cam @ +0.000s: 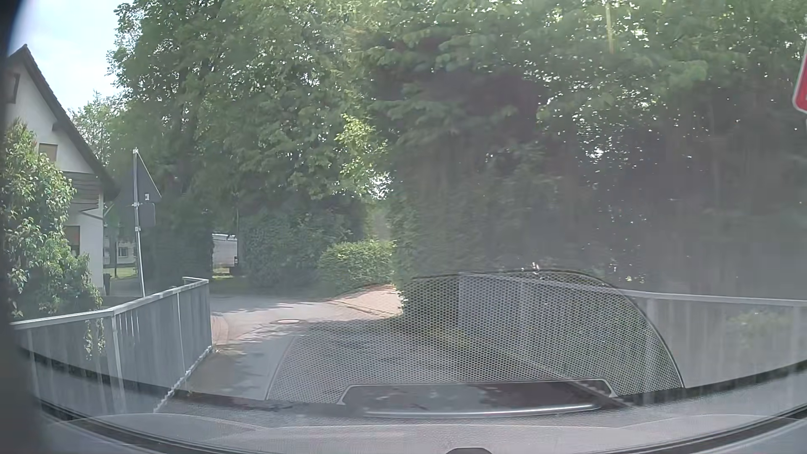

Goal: Follow the waypoints while adhering to traffic rules and regulations

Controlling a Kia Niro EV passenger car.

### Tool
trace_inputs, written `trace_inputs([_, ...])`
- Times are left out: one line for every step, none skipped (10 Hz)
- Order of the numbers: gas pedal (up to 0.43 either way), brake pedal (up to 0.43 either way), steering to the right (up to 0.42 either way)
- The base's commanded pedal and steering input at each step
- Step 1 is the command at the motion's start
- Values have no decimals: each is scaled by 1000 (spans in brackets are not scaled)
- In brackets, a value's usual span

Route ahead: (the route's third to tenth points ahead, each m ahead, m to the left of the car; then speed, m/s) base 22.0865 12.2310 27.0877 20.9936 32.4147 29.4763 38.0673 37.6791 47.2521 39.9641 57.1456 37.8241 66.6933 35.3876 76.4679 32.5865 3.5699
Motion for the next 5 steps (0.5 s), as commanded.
trace_inputs([79, 0, -205])
trace_inputs([87, 0, -178])
trace_inputs([98, 0, -160])
trace_inputs([110, 0, -146])
trace_inputs([110, 0, -139])
